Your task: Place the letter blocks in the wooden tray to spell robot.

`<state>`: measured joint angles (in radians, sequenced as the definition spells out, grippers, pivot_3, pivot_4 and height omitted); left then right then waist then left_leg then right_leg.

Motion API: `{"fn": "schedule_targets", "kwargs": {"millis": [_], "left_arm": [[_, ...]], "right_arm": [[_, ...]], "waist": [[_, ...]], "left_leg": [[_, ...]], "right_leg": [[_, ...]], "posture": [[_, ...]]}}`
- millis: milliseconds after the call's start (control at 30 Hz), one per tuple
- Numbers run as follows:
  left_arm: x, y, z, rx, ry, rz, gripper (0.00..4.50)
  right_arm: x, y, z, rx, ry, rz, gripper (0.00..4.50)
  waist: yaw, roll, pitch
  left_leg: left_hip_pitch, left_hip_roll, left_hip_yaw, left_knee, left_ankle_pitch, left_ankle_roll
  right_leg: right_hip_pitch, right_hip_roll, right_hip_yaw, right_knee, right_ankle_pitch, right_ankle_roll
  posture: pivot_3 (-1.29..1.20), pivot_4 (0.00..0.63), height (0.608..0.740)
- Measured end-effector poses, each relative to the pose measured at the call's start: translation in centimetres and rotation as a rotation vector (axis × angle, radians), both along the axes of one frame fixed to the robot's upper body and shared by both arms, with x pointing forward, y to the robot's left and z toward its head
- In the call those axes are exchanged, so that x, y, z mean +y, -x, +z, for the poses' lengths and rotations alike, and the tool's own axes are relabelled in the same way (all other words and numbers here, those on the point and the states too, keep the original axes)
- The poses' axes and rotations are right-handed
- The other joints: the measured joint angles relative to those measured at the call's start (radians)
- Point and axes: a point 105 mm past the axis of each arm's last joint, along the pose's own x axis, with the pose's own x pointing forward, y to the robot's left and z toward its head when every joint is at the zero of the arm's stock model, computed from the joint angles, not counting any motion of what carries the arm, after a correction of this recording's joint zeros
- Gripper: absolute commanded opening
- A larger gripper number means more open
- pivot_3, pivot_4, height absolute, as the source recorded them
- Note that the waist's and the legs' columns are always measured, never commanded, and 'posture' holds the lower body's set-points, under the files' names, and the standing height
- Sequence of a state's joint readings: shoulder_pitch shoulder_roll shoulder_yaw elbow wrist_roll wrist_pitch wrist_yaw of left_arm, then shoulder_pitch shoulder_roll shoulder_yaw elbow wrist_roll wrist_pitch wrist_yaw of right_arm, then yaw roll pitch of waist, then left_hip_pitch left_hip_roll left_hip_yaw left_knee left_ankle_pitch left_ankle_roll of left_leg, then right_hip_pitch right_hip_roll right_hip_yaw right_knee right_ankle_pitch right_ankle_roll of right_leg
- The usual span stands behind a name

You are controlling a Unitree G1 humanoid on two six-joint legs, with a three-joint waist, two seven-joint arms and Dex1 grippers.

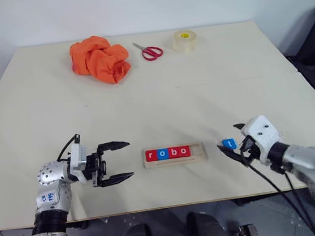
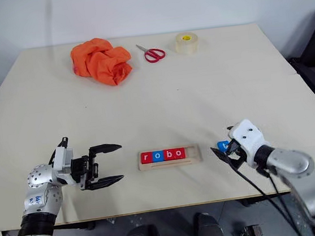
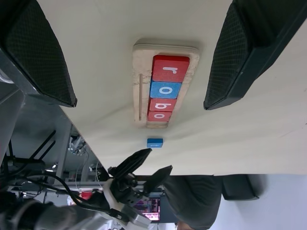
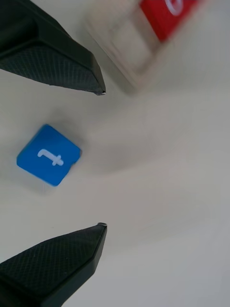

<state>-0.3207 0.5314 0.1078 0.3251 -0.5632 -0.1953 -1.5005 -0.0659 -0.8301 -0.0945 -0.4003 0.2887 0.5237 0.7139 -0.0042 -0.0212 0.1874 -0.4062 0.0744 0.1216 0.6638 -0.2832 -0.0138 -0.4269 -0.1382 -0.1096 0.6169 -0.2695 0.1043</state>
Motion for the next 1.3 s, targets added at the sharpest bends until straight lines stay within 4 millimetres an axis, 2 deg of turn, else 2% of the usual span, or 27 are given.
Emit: {"fn": "schedule_targets", "kwargs": {"millis": [100, 233, 333, 467, 667, 700, 967, 1167, 1300], "left_arm": [[0.0, 0.1, 0.0, -0.002, -0.001, -0.001, 4.5], [0.1, 0.3, -0.3, -0.001, -0.003, 0.003, 4.5], [0.1, 0.6, -0.4, -0.002, -0.005, 0.002, 4.5], [0.2, 0.9, -0.6, 0.0, -0.006, 0.008, 4.5], [0.5, 1.3, -0.5, -0.009, -0.002, 0.04, 4.5], [0.6, 1.3, -0.6, -0.007, -0.001, 0.042, 4.5], [0.5, 1.2, -0.4, -0.011, 0.001, 0.049, 4.5], [0.2, 0.9, -0.1, -0.029, 0.005, 0.043, 4.5], [0.1, 0.8, -0.2, -0.034, 0.006, 0.045, 4.5]], "right_arm": [[-0.6, -0.9, -0.2, 0.046, 0.086, 0.121, 4.47], [-1.1, -1.9, -1.6, 0.15, 0.173, 0.248, 4.47], [-1.3, -2.4, -1.7, 0.175, 0.207, 0.311, 4.47], [-1.4, -2.6, -1.7, 0.197, 0.237, 0.366, 3.6], [-1.6, -3.0, -1.9, 0.221, 0.258, 0.394, 1.59], [-1.7, -3.1, -1.9, 0.22, 0.265, 0.391, 1.4], [-1.6, -3.8, -1.2, 0.234, 0.248, 0.356, 1.41], [2.8, -3.1, 1.7, 0.25, 0.166, 0.399, 1.41], [5.2, -2.4, 0.9, 0.314, 0.153, 0.438, 1.41]], "waist": [[-0.001, 0.0, 0.0], [-0.002, 0.0, 0.0], [-0.001, 0.0, 0.0], [0.002, 0.0, 0.0], [0.001, 0.0, 0.0], [0.001, 0.0, 0.0], [0.0, 0.0, 0.0], [-0.002, 0.001, 0.001], [0.0, 0.001, 0.001]], "left_leg": [[0.0, 0.0, 0.0, 0.0, 0.0, 0.0], [0.0, 0.0, 0.002, 0.0, 0.0, 0.0], [0.0, 0.0, 0.002, 0.001, 0.0, -0.001], [0.0, 0.001, 0.002, 0.002, 0.0, -0.001], [0.0, 0.002, 0.002, 0.003, 0.0, -0.002], [0.0, 0.002, 0.002, 0.004, 0.0, -0.002], [0.0, 0.003, 0.003, 0.004, 0.0, -0.002], [0.0, 0.008, 0.004, 0.003, 0.0, -0.005], [0.0, 0.008, 0.004, 0.003, -0.001, -0.006]], "right_leg": [[0.0, 0.0, 0.0, 0.0, 0.0, 0.0], [0.0, 0.0, 0.0, 0.0, 0.0, 0.0], [0.0, 0.0, 0.0, 0.0, 0.0, 0.0], [0.0, 0.0, 0.0, 0.0, 0.0, 0.0], [0.001, 0.0, 0.0, 0.0, 0.003, -0.001], [0.001, 0.0, 0.0, 0.0, 0.003, -0.001], [-0.001, 0.001, 0.0, 0.0, 0.004, -0.002], [-0.002, 0.006, 0.0, 0.0, 0.003, -0.004], [-0.002, 0.006, 0.0, 0.0, 0.002, -0.005]], "posture": [[0.0, 0.15, 0.74], [0.0, 0.15, 0.74], [0.0, 0.15, 0.74], [0.0, 0.15, 0.74], [0.0, 0.15, 0.74], [0.0, 0.15, 0.74], [0.0, 0.15, 0.74], [0.0, 0.15, 0.74], [0.0, 0.15, 0.74]]}}
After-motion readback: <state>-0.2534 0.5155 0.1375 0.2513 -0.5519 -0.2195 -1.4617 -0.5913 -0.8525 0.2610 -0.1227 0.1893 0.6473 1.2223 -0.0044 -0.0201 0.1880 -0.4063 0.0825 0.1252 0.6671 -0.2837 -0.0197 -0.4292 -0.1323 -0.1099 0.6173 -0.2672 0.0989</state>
